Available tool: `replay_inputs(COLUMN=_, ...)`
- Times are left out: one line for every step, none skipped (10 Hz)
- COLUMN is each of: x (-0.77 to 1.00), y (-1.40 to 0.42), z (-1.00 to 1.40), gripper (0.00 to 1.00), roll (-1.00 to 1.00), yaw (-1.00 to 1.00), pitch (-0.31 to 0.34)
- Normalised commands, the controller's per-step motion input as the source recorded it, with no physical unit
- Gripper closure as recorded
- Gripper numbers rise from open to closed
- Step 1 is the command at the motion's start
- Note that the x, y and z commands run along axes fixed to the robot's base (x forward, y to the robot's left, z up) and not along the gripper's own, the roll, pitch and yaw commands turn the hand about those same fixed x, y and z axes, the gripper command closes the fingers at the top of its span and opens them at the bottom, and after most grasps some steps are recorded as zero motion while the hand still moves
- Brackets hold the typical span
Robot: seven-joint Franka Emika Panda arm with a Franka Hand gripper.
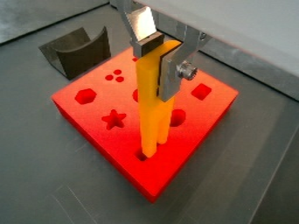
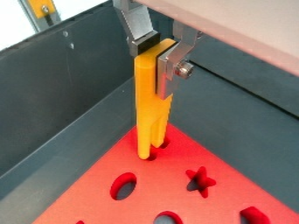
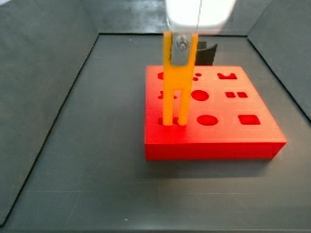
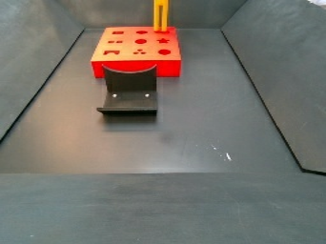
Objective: Insert the square-circle object.
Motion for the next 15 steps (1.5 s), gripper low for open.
replay_inputs(x=-0.02, y=0.05, z=-0.08, gripper=1.0, roll=0.0, yaw=-0.06, pitch=0.0)
replay_inputs(x=-0.28, y=0.12, z=0.0, gripper=1.0, roll=0.0, yaw=-0.21, pitch=0.0)
replay_inputs(x=-0.26, y=0.05, z=0.0, gripper=1.0, roll=-0.05, yaw=-0.12, pitch=0.0)
replay_inputs(x=-0.26, y=0.08, z=0.0, gripper=1.0, roll=-0.08, yaw=-0.11, pitch=-0.004)
replay_inputs(x=0.0, y=0.0, z=0.0, gripper=1.0, roll=-0.08, yaw=0.0, pitch=0.0)
replay_inputs(x=0.26, y=-0.07, z=-0.1, gripper=1.0, roll=-0.05, yaw=0.0, pitch=0.021)
replay_inputs(x=0.23, y=-0.04, z=-0.13, gripper=1.0, roll=-0.03, yaw=0.0, pitch=0.024)
replay_inputs(x=0.09, y=-0.02, z=0.0, gripper=1.0, roll=-0.01, yaw=0.0, pitch=0.023)
replay_inputs(x=0.16, y=0.0, z=-0.26, gripper=1.0, roll=0.0, yaw=0.0, pitch=0.123)
replay_inputs(x=0.43, y=0.03, z=-0.49, gripper=1.0, roll=-0.02, yaw=-0.06, pitch=0.37)
replay_inputs(x=0.32, y=0.26, z=-0.24, gripper=1.0, roll=0.14, yaw=-0.11, pitch=0.404)
replay_inputs(x=0.42, y=0.04, z=-0.6, gripper=1.0, roll=0.02, yaw=-0.27, pitch=0.303)
replay_inputs(x=0.22, y=-0.08, z=-1.0, gripper=1.0, roll=0.07, yaw=-0.41, pitch=0.04)
replay_inputs(x=0.12, y=-0.07, z=-1.0, gripper=1.0, roll=0.02, yaw=-0.37, pitch=0.0)
replay_inputs(x=0.0, y=-0.03, z=-1.0, gripper=1.0, roll=0.0, yaw=-0.38, pitch=-0.063)
